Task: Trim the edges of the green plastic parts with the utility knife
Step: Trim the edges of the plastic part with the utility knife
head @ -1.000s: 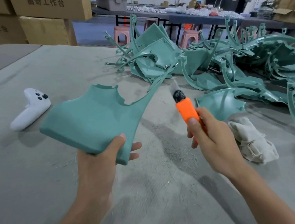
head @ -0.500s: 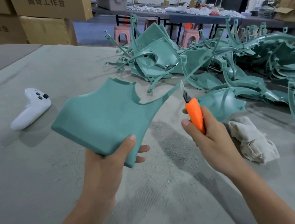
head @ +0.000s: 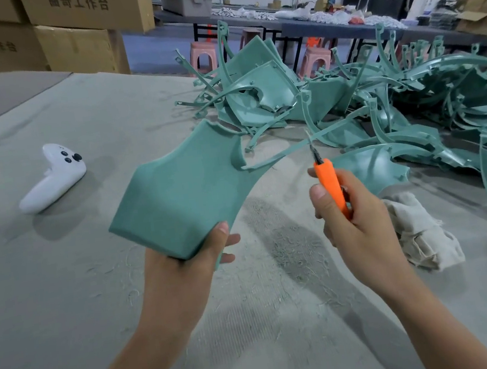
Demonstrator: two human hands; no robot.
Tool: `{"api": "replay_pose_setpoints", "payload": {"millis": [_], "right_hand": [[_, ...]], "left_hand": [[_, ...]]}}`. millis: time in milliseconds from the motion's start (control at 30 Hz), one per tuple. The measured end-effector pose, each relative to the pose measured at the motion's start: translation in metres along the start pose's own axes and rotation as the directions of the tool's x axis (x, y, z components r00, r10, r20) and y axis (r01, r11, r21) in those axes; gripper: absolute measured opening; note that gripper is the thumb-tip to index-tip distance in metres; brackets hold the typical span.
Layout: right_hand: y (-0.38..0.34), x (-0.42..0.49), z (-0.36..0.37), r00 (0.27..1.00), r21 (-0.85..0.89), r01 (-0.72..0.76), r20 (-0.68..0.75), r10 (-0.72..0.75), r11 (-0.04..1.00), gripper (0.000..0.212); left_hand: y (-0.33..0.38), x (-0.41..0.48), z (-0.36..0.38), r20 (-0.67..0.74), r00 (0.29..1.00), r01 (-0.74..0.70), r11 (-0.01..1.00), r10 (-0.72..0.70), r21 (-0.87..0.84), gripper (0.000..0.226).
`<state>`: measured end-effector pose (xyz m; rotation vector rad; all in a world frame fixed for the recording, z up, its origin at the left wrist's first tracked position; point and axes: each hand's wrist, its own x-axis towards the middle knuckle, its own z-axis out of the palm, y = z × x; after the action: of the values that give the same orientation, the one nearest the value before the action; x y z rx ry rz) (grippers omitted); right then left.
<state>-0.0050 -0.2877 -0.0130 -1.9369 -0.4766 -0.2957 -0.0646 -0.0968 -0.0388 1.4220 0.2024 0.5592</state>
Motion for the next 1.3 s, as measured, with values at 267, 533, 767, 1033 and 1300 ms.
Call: {"api": "replay_pose_setpoints", "payload": {"millis": [267, 533, 767, 1033, 1300], "right_hand": [[0.002, -0.001, 0.003, 0.999, 0.092, -0.019, -0.025, 0.022, 0.996, 0.021], [-0.016, -0.013, 0.015, 0.988, 0.097, 0.131, 0.074, -0.138, 0.987, 0.028], [-0.029, -0.020, 0.017, 0.937, 0.154, 0.270, 0.186, -0.296, 0.950, 0.035], [-0.025, -0.017, 0.008, 0.905, 0.119, 0.301, 0.277, -0.323, 0.946, 0.033], [-0.019, -0.013, 0.001, 0.899, 0.163, 0.233, 0.341, -0.276, 0.959, 0.038]], "left_hand": [[0.003, -0.002, 0.001, 0.082, 0.992, 0.091, 0.993, -0.097, 0.075, 0.013], [-0.006, 0.002, 0.003, -0.078, 0.993, -0.046, 0.912, 0.085, 0.408, 0.029], [-0.003, 0.013, -0.005, 0.016, 0.913, -0.354, 0.773, 0.408, 0.526, 0.030], [0.005, 0.016, -0.011, 0.076, 0.892, -0.442, 0.821, 0.446, 0.362, 0.049], [-0.003, 0.023, -0.018, 0.063, 0.901, -0.422, 0.834, 0.429, 0.355, 0.056]]}}
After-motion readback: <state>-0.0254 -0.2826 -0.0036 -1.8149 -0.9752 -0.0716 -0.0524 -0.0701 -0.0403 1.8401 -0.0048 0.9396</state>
